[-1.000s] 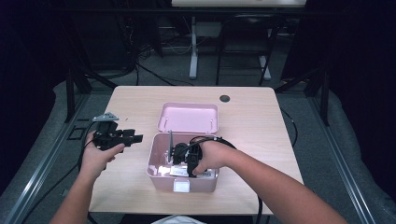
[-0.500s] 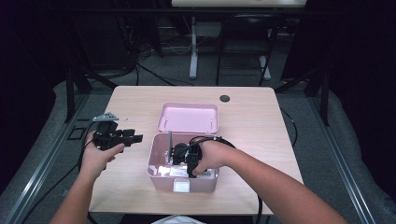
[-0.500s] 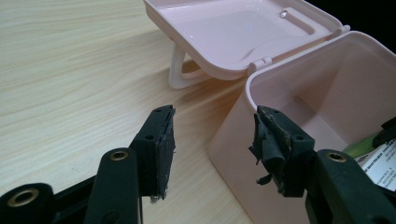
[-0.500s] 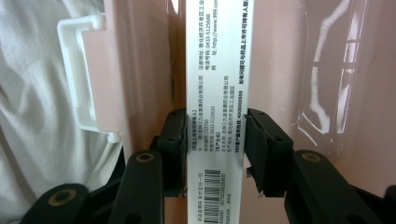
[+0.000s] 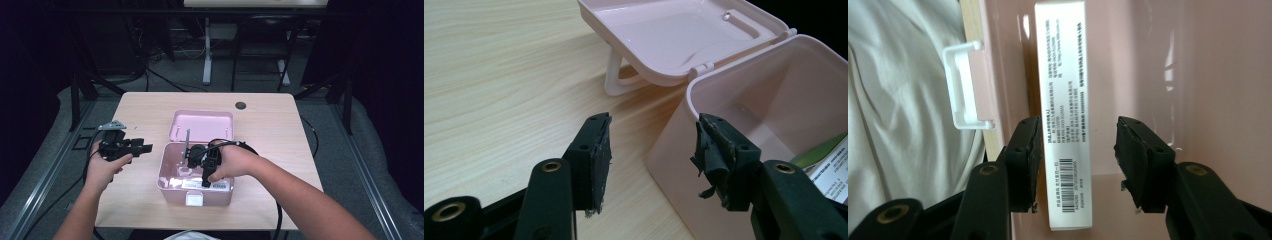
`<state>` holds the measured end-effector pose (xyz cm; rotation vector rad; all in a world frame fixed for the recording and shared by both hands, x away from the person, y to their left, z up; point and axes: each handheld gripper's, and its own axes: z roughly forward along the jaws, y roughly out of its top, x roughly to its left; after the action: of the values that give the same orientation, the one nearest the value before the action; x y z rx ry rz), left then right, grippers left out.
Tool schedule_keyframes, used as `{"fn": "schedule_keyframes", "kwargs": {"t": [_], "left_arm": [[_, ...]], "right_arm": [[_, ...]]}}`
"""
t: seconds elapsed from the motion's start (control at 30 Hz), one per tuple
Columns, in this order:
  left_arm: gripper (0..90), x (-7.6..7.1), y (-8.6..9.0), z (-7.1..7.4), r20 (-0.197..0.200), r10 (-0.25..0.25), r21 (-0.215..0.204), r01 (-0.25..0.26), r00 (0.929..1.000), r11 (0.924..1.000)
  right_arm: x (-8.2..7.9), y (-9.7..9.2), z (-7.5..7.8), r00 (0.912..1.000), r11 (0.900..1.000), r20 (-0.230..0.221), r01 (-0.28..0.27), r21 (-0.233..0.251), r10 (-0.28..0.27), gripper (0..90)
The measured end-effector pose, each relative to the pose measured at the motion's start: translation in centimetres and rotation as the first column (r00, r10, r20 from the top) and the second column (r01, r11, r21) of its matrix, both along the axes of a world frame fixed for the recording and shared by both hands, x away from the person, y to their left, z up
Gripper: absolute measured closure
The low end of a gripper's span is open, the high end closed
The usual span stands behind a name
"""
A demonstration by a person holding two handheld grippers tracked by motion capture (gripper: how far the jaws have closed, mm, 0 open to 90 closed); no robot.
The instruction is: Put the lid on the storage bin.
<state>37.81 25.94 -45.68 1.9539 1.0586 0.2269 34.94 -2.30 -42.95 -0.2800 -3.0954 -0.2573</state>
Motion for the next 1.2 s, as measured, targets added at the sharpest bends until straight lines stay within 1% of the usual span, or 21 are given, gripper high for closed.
{"fn": "schedule_keyframes", "kwargs": {"t": [0.07,0.1,0.13,0.23,0.27,0.3,0.43,0.6,0.67,0.77,0.8,0.83,0.93,0.97,1.1,1.13,1.17,1.2], "left_arm": [[47.7,-0.1,0.0,0.0,0.001,0.000,0.000,0.000,1.0000,1.0000],[47.8,-0.1,0.0,0.0,0.001,0.000,0.000,0.000,1.0000,1.0000],[47.9,-0.1,0.0,0.1,0.001,0.000,0.001,0.000,1.0000,1.0000],[47.9,-0.1,0.0,0.1,0.003,0.000,0.002,0.000,1.0000,1.0000],[47.9,-0.1,0.0,0.1,0.003,0.000,0.002,0.000,1.0000,1.0000],[48.2,-0.1,-0.1,0.0,-0.001,0.000,0.004,0.000,1.0000,1.0000],[48.2,-0.1,-0.1,0.0,-0.002,0.000,0.006,0.000,1.0000,1.0000],[48.2,-0.1,-0.1,0.0,-0.002,-0.002,0.007,0.002,1.0000,1.0000],[48.2,-0.1,-0.1,0.0,-0.003,-0.001,0.006,0.001,1.0000,1.0000],[48.2,-0.1,-0.2,0.0,-0.003,0.000,0.005,0.000,1.0000,1.0000],[48.2,-0.1,-0.2,0.0,-0.003,0.000,0.005,0.000,1.0000,1.0000],[48.2,-0.1,-0.2,0.0,-0.001,0.000,0.005,0.000,1.0000,1.0000],[48.5,-0.1,-0.2,0.0,-0.003,-0.002,0.009,0.003,1.0000,1.0000],[48.5,0.0,-0.2,-0.2,-0.006,-0.002,0.012,0.002,1.0000,0.9999],[48.5,0.1,-0.2,-0.2,-0.006,-0.004,0.010,0.004,1.0000,0.9999],[48.5,0.1,-0.2,-0.2,-0.006,-0.004,0.010,0.004,1.0000,0.9999],[48.5,0.0,-0.2,-0.1,-0.005,-0.011,0.011,0.011,0.9999,0.9999],[48.5,0.0,-0.2,-0.1,0.000,-0.011,0.010,0.011,0.9999,0.9999]], "right_arm": [[0.0,-0.3,0.5,0.9998,0.9996,0.010,0.015,0.025,-0.015,52.3],[0.0,-0.3,0.5,0.9998,0.9996,0.010,0.015,0.025,-0.015,52.3],[-0.2,-0.6,1.0,0.9992,0.9979,0.024,0.030,0.057,-0.032,50.0],[-0.2,-1.1,1.6,0.9980,0.9950,0.035,0.049,0.087,-0.052,48.5],[-0.2,-1.1,1.6,0.9980,0.9950,0.035,0.049,0.087,-0.052,48.5],[-0.2,-1.4,1.9,0.9969,0.9924,0.033,0.067,0.103,-0.071,47.7],[0.1,-1.9,2.1,0.9943,0.9891,0.027,0.099,0.108,-0.103,47.1],[0.3,-2.2,2.3,0.9926,0.9870,0.024,0.115,0.112,-0.119,47.0],[0.4,-2.3,2.3,0.9923,0.9860,0.028,0.117,0.119,-0.121,47.0],[0.6,-2.7,2.7,0.9886,0.9791,0.039,0.138,0.149,-0.145,47.0],[0.6,-2.7,2.7,0.9886,0.9791,0.039,0.138,0.149,-0.145,47.0],[0.9,-3.1,2.9,0.9850,0.9731,0.049,0.155,0.170,-0.166,47.0],[1.3,-3.8,3.1,0.9780,0.9644,0.066,0.182,0.191,-0.198,47.0],[1.5,-4.0,3.2,0.9739,0.9603,0.071,0.199,0.196,-0.216,47.0],[2.4,-5.2,3.6,0.9578,0.9385,0.081,0.250,0.238,-0.276,47.0],[2.4,-5.2,3.6,0.9578,0.9385,0.081,0.250,0.238,-0.276,47.0],[2.7,-5.8,3.7,0.9462,0.9250,0.089,0.280,0.257,-0.311,46.7],[2.9,-6.0,3.8,0.9409,0.9201,0.093,0.292,0.261,-0.325,46.4]]}}
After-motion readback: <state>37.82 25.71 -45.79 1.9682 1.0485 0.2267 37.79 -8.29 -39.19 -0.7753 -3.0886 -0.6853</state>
